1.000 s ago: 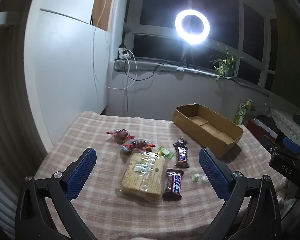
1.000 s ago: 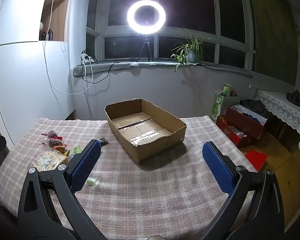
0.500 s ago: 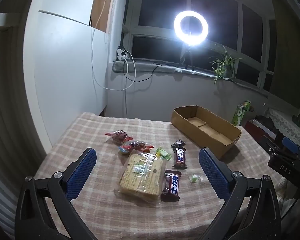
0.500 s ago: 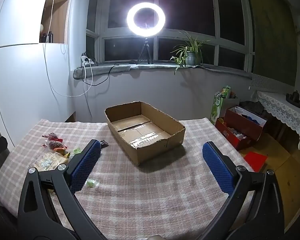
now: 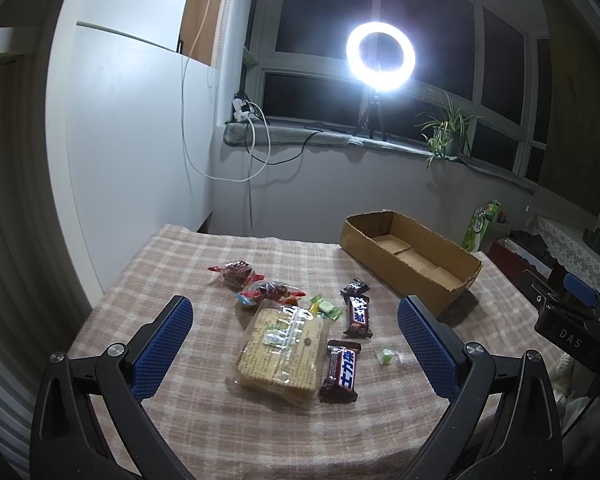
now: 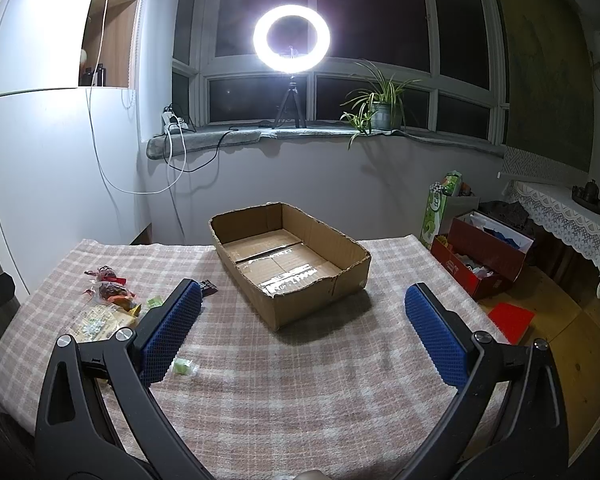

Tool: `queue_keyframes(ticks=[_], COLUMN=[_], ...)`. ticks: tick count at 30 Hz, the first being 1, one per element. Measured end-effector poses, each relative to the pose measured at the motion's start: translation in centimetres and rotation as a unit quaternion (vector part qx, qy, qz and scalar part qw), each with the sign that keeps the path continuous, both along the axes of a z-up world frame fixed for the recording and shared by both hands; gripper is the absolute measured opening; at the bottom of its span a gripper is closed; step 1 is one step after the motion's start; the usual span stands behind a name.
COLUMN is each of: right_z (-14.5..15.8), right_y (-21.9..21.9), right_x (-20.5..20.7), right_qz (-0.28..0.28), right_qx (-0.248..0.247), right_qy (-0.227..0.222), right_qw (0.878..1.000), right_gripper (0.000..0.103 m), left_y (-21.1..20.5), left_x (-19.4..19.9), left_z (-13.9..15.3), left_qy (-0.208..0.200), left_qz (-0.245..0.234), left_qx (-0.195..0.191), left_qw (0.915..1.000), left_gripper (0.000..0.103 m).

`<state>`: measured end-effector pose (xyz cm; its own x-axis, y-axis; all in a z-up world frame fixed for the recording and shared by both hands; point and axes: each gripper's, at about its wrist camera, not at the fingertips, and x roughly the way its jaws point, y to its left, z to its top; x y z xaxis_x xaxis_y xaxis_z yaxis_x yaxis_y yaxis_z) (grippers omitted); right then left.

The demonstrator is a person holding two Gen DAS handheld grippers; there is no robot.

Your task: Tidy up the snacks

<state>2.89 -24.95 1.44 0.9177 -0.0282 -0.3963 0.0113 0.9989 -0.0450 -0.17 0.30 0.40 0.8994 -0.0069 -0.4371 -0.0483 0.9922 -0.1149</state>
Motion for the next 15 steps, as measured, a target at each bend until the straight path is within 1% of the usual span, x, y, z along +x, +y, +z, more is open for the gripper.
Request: queue_keyframes(ticks=[15], right_z=[-0.1], right_y=[0.0], right_x=[0.05], right_qz=[0.0], right_qx=[0.002], right_qy=[0.001], right_qw=[1.0], right_gripper=[0.103], left_y=[0.06], left_x=[0.12], left_z=[-0.16], left_qy=[0.002], left_qz=[-0.003], left_qx=[-0.006], left_qw=[1.0], left_gripper=[0.102])
